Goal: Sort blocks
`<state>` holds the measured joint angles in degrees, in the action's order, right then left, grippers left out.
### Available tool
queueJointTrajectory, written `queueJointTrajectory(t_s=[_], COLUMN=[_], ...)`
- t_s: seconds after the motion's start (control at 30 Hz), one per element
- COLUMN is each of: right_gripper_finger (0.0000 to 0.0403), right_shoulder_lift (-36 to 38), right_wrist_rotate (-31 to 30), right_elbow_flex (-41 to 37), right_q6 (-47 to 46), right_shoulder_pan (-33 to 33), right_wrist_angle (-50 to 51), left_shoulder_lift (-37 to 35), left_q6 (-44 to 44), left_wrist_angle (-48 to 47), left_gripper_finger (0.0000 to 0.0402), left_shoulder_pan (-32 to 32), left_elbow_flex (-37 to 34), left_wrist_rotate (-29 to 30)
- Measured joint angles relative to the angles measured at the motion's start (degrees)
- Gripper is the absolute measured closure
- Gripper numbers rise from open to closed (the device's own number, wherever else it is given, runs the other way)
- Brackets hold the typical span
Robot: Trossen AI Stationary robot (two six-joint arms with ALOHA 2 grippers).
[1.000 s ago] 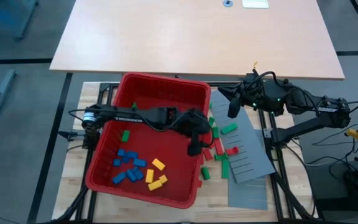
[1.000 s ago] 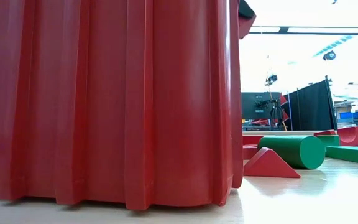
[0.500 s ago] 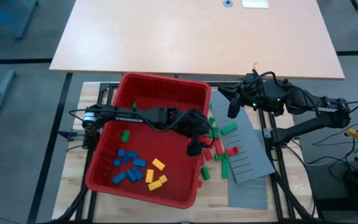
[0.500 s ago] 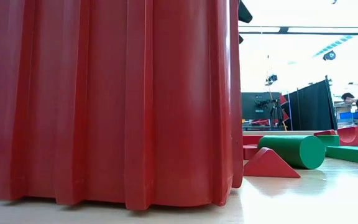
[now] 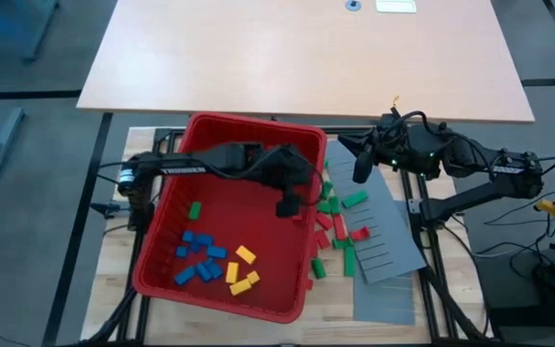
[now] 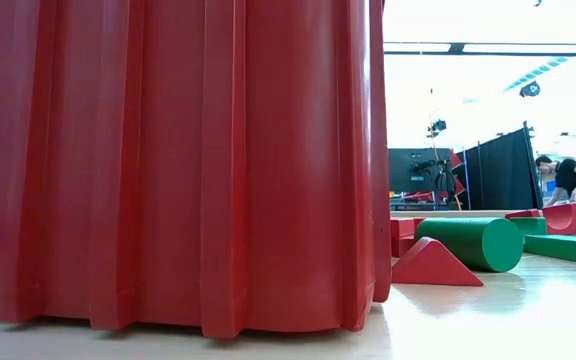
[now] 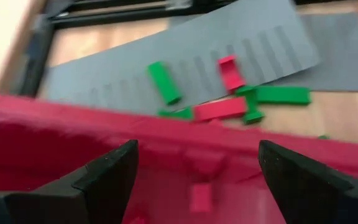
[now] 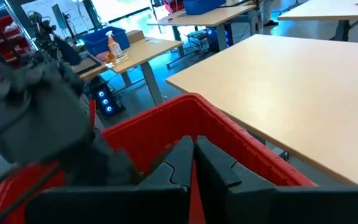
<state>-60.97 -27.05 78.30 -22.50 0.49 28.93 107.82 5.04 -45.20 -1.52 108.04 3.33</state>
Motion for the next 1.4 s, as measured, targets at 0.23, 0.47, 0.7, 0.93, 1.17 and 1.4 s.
queueJointTrajectory(t_s=[0.23, 0.47, 0.7, 0.93, 1.17, 1.4], right_gripper_finger=[0.0403, 0.0403, 0.0403, 0.0403, 0.0403, 0.0403], right_shoulder_lift=[0.0, 0.0, 0.0, 0.0, 0.0, 0.0], right_wrist_rotate=[0.0, 0.3, 0.5, 0.8, 1.6, 1.6], right_elbow_flex=[0.0, 0.0, 0.0, 0.0, 0.0, 0.0], right_q6=[0.0, -0.4, -0.6, -1.4, -3.8, -4.1], right_shoulder_pan=[0.0, 0.0, 0.0, 0.0, 0.0, 0.0], right_wrist_angle=[0.6, 0.8, 1.0, 1.5, 3.6, 3.8], left_shoulder_lift=[-3.3, -3.6, -4.0, -4.1, -4.1, -4.0], left_q6=[2.1, 5.0, 5.0, 5.0, 4.5, 3.0], left_wrist_angle=[-6.2, -6.7, 6.2, 24.8, 38.6, 45.7], left_gripper_finger=[0.0087, 0.0087, 0.0087, 0.0087, 0.0087, 0.0087], left_shoulder_pan=[-3.0, -4.9, -5.3, -5.4, -5.4, -5.6], left_elbow_flex=[-0.8, -10.5, -23.7, -35.5, -44.3, -48.2], left_wrist_rotate=[1.8, 1.0, -7.8, -14.9, -15.5, -15.5])
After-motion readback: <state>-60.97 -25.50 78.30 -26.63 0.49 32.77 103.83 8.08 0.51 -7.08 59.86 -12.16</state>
